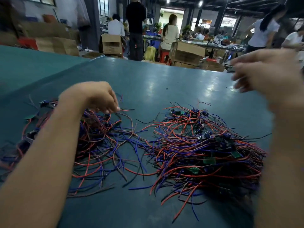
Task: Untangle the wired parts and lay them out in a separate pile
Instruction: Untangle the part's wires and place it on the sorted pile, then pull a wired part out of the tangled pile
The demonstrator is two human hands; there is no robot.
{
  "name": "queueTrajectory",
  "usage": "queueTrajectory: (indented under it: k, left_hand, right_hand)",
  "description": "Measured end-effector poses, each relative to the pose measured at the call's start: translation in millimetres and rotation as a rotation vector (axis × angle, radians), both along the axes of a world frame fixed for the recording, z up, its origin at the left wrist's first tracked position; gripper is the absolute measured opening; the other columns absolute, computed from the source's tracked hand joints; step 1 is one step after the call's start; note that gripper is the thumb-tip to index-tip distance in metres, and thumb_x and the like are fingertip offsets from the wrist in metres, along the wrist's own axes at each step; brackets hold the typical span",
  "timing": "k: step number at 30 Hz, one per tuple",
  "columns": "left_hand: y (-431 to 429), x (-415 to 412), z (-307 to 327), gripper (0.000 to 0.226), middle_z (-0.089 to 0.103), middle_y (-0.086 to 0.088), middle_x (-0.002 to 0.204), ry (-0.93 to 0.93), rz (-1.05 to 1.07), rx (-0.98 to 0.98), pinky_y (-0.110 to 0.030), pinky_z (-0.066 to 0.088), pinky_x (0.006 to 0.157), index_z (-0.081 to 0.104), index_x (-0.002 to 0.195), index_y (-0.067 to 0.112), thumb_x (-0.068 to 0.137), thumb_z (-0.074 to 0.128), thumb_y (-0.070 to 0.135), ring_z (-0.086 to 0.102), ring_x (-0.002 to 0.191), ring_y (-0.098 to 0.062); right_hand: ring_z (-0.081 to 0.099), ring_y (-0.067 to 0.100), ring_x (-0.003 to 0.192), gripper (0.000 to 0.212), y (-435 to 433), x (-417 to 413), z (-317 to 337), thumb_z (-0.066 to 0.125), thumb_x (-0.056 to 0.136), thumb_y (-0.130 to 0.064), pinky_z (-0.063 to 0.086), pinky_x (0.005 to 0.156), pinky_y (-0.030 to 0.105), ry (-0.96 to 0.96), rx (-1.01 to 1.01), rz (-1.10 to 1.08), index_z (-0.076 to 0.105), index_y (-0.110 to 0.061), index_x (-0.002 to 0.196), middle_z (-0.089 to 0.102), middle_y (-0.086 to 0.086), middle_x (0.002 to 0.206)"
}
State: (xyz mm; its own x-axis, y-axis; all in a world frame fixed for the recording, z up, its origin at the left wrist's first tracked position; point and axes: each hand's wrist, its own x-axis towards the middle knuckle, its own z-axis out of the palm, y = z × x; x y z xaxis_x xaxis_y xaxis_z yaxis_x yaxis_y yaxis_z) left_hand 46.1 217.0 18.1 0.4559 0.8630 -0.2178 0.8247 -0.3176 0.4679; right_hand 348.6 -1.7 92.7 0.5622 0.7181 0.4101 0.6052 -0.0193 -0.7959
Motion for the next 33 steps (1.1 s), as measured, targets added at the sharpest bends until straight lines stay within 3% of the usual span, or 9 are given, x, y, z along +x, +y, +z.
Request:
queueTrajectory:
  k: [2,5,8,12,17,21,27,29,33]
  left_hand:
    - [6.5,3.6,-21.8,0.030,0.076,-0.004,0.079,0.172,0.120,0.085,-0.025,0.050,0.060,0.077,0.089,0.011,0.076,0.088,0.035,0.070,0.068,-0.019]
    - [14.4,10.0,-36.8,0.044,0.073,-0.004,0.079,0.220,0.217,0.101,-0.038,0.057,0.085,0.071,0.085,0.011,0.067,0.092,0.044,0.071,0.087,-0.027]
    - [16.3,10.4,-34.8,0.040,0.076,0.000,0.075,0.195,0.183,0.013,-0.030,0.057,0.073,0.076,0.089,0.011,0.069,0.092,0.042,0.075,0.077,-0.018]
    - [10.8,13.7,-35.9,0.032,0.078,0.002,0.081,0.152,0.070,-0.012,-0.038,0.059,0.089,0.080,0.091,0.015,0.074,0.088,0.041,0.076,0.082,-0.018]
    - [5.6,24.6,-38.4,0.030,0.078,0.001,0.083,0.228,0.004,0.018,-0.039,0.058,0.093,0.081,0.088,0.016,0.069,0.091,0.037,0.074,0.089,-0.021]
    - [3.4,24.2,-36.9,0.025,0.078,-0.007,0.083,0.160,0.002,0.017,-0.042,0.059,0.089,0.078,0.085,0.009,0.072,0.088,0.027,0.074,0.088,-0.026]
    - [4.7,12.3,-27.5,0.031,0.061,-0.001,0.062,-0.117,-0.049,-0.062,-0.024,0.037,0.056,0.076,0.082,0.007,0.082,0.082,0.037,0.048,0.056,-0.015]
    - [5.2,11.7,-25.7,0.025,0.063,-0.005,0.069,-0.199,-0.050,-0.097,-0.021,0.039,0.060,0.076,0.086,0.004,0.088,0.078,0.029,0.050,0.057,-0.013]
    - [1.9,9.2,-13.8,0.011,0.076,-0.005,0.085,-0.301,-0.079,-0.041,-0.033,0.039,0.070,0.081,0.091,0.022,0.082,0.084,0.028,0.060,0.075,-0.017]
  right_hand:
    - [0.058,0.012,0.038,0.022,38.2,-20.4,-26.4,0.056,0.088,-0.002,0.046,0.039,0.024,-0.073,-0.122,0.047,0.074,-0.015,0.092,0.064,0.004,0.058]
    - [0.059,0.011,0.039,0.026,72.6,-55.1,-62.9,0.054,0.086,-0.003,0.045,0.040,0.020,-0.178,-0.364,0.183,0.073,-0.019,0.081,0.068,0.005,0.060]
    - [0.063,0.011,0.048,0.023,86.2,-92.0,-80.7,0.056,0.080,-0.011,0.055,0.060,0.023,-0.336,-0.394,0.253,0.077,-0.020,0.080,0.068,-0.002,0.056]
    - [0.069,0.034,0.090,0.032,83.9,-142.0,-120.4,0.055,0.079,-0.024,0.057,0.080,0.036,-0.536,-0.496,0.345,0.072,-0.020,0.105,0.072,0.012,0.099]
    - [0.066,0.042,0.093,0.023,68.4,-164.6,-172.6,0.052,0.090,-0.025,0.033,0.066,0.037,-0.778,-0.443,0.331,0.050,-0.014,0.110,0.069,0.018,0.105]
    - [0.066,0.042,0.089,0.023,70.3,-165.3,-177.0,0.049,0.090,-0.025,0.030,0.064,0.037,-0.787,-0.364,0.301,0.051,-0.015,0.111,0.070,0.015,0.102]
    - [0.065,0.041,0.088,0.021,71.7,-164.0,-179.4,0.049,0.089,-0.026,0.032,0.062,0.037,-0.757,-0.358,0.315,0.054,-0.016,0.107,0.069,0.013,0.098]
    - [0.064,0.042,0.088,0.021,73.6,-162.7,-173.5,0.050,0.090,-0.026,0.040,0.063,0.038,-0.670,-0.344,0.326,0.061,-0.014,0.104,0.068,0.016,0.095]
    - [0.068,0.036,0.085,0.022,82.9,-159.9,-140.2,0.056,0.090,-0.016,0.054,0.078,0.039,-0.355,-0.094,0.265,0.076,-0.008,0.097,0.075,0.018,0.087]
